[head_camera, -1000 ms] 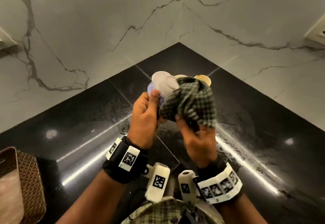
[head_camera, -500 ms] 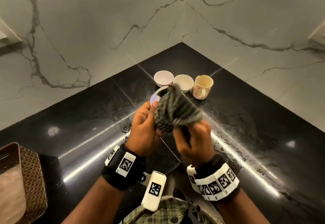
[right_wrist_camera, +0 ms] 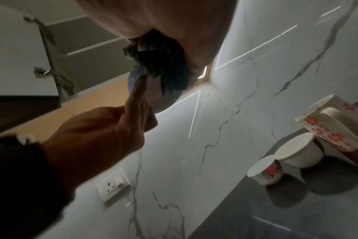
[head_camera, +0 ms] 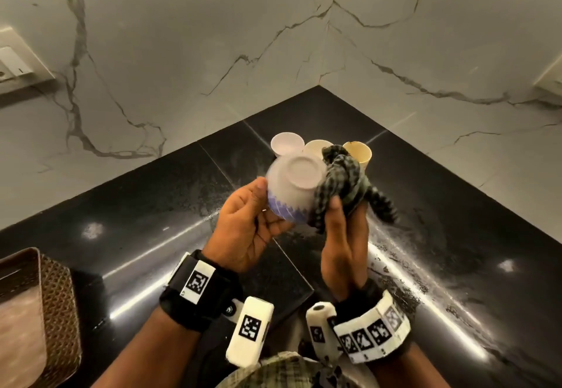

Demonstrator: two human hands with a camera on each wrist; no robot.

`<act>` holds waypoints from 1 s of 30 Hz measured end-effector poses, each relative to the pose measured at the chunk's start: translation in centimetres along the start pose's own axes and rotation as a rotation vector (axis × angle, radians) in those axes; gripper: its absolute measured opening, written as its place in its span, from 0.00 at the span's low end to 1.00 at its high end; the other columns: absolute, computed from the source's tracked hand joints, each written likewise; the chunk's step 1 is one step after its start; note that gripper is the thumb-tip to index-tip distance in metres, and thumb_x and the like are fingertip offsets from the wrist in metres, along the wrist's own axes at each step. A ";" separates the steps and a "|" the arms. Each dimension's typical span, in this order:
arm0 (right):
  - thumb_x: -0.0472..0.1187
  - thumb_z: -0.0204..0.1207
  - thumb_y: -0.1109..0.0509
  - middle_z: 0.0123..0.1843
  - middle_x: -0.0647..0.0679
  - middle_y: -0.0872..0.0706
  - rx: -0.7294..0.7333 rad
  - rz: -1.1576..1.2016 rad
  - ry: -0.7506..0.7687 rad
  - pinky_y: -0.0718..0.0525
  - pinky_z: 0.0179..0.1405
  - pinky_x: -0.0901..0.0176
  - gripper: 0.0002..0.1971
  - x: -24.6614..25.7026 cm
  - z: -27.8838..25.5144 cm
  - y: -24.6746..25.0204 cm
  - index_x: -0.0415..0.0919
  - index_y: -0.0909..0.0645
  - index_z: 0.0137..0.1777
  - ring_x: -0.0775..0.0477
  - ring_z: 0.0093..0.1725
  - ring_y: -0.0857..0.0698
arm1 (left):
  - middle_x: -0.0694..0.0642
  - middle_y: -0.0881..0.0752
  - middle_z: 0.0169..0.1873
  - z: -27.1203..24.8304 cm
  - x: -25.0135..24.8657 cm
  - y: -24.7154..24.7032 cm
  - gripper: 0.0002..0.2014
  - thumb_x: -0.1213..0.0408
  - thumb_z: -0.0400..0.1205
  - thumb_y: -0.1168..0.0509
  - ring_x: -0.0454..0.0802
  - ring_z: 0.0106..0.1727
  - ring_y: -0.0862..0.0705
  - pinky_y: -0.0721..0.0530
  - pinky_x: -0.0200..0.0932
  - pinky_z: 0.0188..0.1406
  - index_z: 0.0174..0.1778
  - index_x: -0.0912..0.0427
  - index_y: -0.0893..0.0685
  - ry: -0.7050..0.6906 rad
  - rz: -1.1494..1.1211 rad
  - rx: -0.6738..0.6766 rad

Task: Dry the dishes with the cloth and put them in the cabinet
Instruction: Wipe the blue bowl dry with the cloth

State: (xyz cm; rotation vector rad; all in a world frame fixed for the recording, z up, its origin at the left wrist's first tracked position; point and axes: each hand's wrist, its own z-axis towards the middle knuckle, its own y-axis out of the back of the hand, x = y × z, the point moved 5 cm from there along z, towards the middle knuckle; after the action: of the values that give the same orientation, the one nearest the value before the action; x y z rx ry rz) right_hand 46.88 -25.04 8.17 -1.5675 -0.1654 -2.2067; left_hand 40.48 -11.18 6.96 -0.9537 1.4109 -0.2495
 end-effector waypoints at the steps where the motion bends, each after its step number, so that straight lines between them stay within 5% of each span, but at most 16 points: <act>1: 0.47 0.88 0.41 0.71 0.54 0.15 -0.019 0.040 -0.026 0.22 0.77 0.48 0.20 0.3 0.9 0.2 0.46 0.25 0.77 0.49 0.74 0.19 | 0.69 0.09 0.52 -0.2 0.2 0.0 0.27 0.46 0.75 0.22 0.61 0.48 0.06 0.06 0.54 0.45 0.61 0.65 0.12 0.021 0.108 0.034; 4: 0.43 0.85 0.35 0.65 0.49 0.12 0.032 -0.076 0.007 0.17 0.70 0.43 0.17 1.2 2.6 0.7 0.42 0.21 0.72 0.47 0.67 0.14 | 0.61 0.08 0.48 -0.7 0.8 -0.7 0.18 0.54 0.86 0.34 0.54 0.46 0.07 0.06 0.47 0.43 0.62 0.65 0.19 0.014 0.296 0.106; 9: 0.34 0.74 0.23 0.72 0.42 0.18 0.305 -0.444 0.427 0.21 0.71 0.35 0.23 1.4 0.6 -1.8 0.37 0.18 0.70 0.37 0.74 0.21 | 0.59 0.11 0.43 -0.4 0.3 -1.0 0.09 0.70 0.89 0.41 0.48 0.39 0.10 0.09 0.41 0.36 0.62 0.72 0.23 -0.097 0.173 0.058; 12: 0.28 0.67 0.17 0.74 0.36 0.20 0.369 -0.374 0.604 0.25 0.75 0.31 0.30 0.4 -0.3 -1.6 0.34 0.19 0.70 0.31 0.79 0.25 | 0.60 0.09 0.39 -0.7 0.0 0.0 0.14 0.71 0.93 0.51 0.48 0.36 0.09 0.09 0.41 0.35 0.59 0.74 0.21 -0.084 0.057 0.019; 14: 0.31 0.68 0.17 0.75 0.36 0.20 0.359 -0.395 0.650 0.24 0.73 0.29 0.28 -0.4 -0.8 -0.8 0.33 0.19 0.68 0.30 0.78 0.25 | 0.66 0.08 0.43 -1.0 -0.1 0.8 0.19 0.63 0.92 0.49 0.53 0.39 0.07 0.07 0.45 0.38 0.61 0.77 0.20 -0.056 -0.031 -0.028; 16: 0.32 0.70 0.17 0.76 0.41 0.22 0.288 -0.343 0.537 0.23 0.72 0.30 0.28 -0.6 -0.9 0.0 0.35 0.20 0.70 0.36 0.78 0.24 | 0.69 0.08 0.47 -1.2 -0.4 2.2 0.22 0.57 0.87 0.42 0.56 0.41 0.06 0.06 0.48 0.37 0.61 0.75 0.17 -0.044 -0.080 -0.097; 19: 0.41 0.84 0.29 0.71 0.59 0.15 0.190 0.065 0.020 0.19 0.72 0.50 0.18 -1.4 -0.3 -0.4 0.61 0.19 0.70 0.55 0.74 0.18 | 0.67 0.07 0.49 -1.9 -0.7 4.1 0.21 0.52 0.80 0.34 0.57 0.42 0.06 0.06 0.50 0.38 0.58 0.66 0.11 -0.003 0.089 -0.123; 21: 0.40 0.86 0.33 0.68 0.57 0.12 0.171 0.212 -0.201 0.20 0.71 0.54 0.17 -2.0 0.3 -1.2 0.63 0.15 0.66 0.54 0.72 0.16 | 0.64 0.08 0.45 -2.4 -0.5 4.6 0.17 0.54 0.84 0.31 0.55 0.40 0.08 0.06 0.49 0.37 0.59 0.65 0.13 -0.001 0.294 -0.092; 24: 0.34 0.82 0.33 0.60 0.60 0.09 0.376 -0.051 -0.160 0.16 0.63 0.60 0.18 -2.1 1.0 -2.8 0.59 0.14 0.61 0.59 0.63 0.13 | 0.58 0.12 0.49 -2.9 0.3 4.9 0.17 0.53 0.86 0.36 0.54 0.48 0.13 0.10 0.54 0.48 0.60 0.64 0.18 -0.078 0.763 -0.026; 26: 0.32 0.79 0.31 0.64 0.56 0.12 0.531 -0.256 -0.026 0.14 0.64 0.48 0.19 -2.2 0.2 -4.4 0.54 0.16 0.65 0.53 0.65 0.14 | 0.59 0.11 0.56 -3.4 0.8 5.6 0.19 0.49 0.81 0.35 0.56 0.57 0.12 0.13 0.60 0.60 0.59 0.59 0.17 -0.145 1.025 -0.069; 28: 0.27 0.75 0.29 0.68 0.53 0.14 0.611 -0.296 0.127 0.16 0.69 0.44 0.23 -2.3 -1.3 -5.6 0.47 0.15 0.67 0.51 0.69 0.16 | 0.64 0.11 0.54 -3.9 0.9 7.4 0.14 0.55 0.77 0.30 0.57 0.57 0.13 0.15 0.70 0.61 0.55 0.56 0.18 -0.162 0.926 -0.228; 30: 0.24 0.76 0.30 0.68 0.47 0.12 0.611 -0.214 0.136 0.17 0.70 0.43 0.21 -3.3 -2.5 -5.8 0.39 0.13 0.67 0.48 0.71 0.16 | 0.59 0.10 0.52 -4.5 -0.1 8.8 0.10 0.69 0.81 0.30 0.55 0.56 0.14 0.14 0.64 0.59 0.56 0.56 0.17 -0.193 0.804 -0.333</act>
State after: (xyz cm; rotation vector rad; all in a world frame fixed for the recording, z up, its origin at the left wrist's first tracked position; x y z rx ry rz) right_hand 43.23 -19.73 5.10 -1.0949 -0.9066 -2.1167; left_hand 33.11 -7.49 1.54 -0.5805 1.5651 0.6752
